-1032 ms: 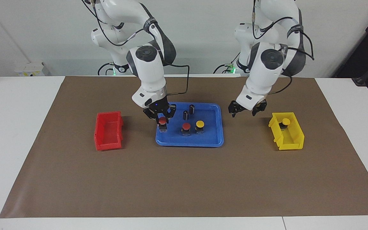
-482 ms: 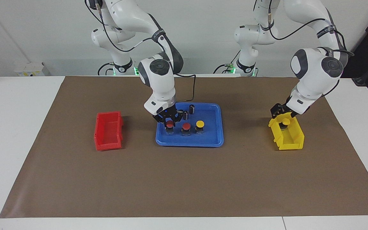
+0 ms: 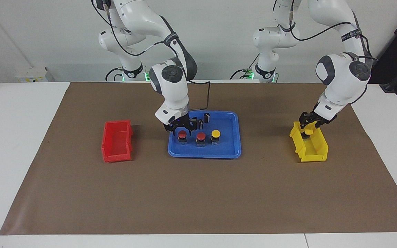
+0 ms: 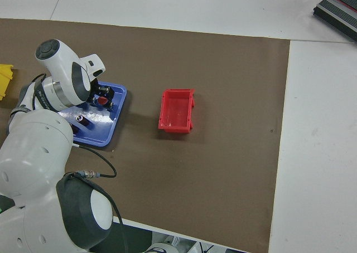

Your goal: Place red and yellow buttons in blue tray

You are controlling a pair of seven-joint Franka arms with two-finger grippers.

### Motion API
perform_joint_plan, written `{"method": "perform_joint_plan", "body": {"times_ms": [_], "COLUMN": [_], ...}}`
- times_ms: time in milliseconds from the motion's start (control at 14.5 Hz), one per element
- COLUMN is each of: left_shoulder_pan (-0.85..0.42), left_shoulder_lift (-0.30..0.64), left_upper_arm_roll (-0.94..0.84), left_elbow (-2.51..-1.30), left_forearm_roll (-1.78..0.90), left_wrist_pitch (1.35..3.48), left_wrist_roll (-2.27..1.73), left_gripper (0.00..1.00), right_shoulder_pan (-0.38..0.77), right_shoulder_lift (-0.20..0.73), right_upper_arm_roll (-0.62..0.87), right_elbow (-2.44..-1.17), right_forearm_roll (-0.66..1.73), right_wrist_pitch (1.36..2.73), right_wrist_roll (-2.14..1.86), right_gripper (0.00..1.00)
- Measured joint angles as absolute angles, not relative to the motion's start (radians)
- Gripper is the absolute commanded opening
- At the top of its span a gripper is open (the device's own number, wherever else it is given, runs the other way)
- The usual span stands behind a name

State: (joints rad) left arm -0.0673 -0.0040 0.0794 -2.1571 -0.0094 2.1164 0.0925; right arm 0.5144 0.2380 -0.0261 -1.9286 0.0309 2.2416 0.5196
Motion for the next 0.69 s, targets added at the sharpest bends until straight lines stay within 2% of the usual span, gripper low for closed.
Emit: {"method": "perform_joint_plan", "body": {"times_ms": [138, 413, 688], "left_shoulder_pan": [-0.066, -0.047, -0.046], "left_shoulder_lift": [-0.004, -0.003, 0.001], "left_upper_arm_roll": [0.079, 0.079, 0.079], "left_elbow": [-2.169, -2.199, -2.215], "left_forearm_roll": [-0.009, -0.009, -0.009], "left_wrist_pitch": [2.136, 2.190, 2.217], "left_wrist_roll": [0.100, 0.115, 0.117], "left_gripper": [0.70, 0.67, 0.67], "right_shoulder_pan": [0.457, 0.271, 0.132], "right_shoulder_lift": [0.202, 0.102, 0.017], "right_upper_arm_roll": [-0.033, -0.039, -0.042], "right_elbow": [-1.880, -1.747, -1.731], "right_forearm_roll": [0.030, 0.029, 0.029], "right_wrist_pitch": [2.137, 1.874, 1.746], "right_wrist_roll": [0.520, 0.456, 0.275], "right_gripper": [1.00, 1.00, 1.00]}}
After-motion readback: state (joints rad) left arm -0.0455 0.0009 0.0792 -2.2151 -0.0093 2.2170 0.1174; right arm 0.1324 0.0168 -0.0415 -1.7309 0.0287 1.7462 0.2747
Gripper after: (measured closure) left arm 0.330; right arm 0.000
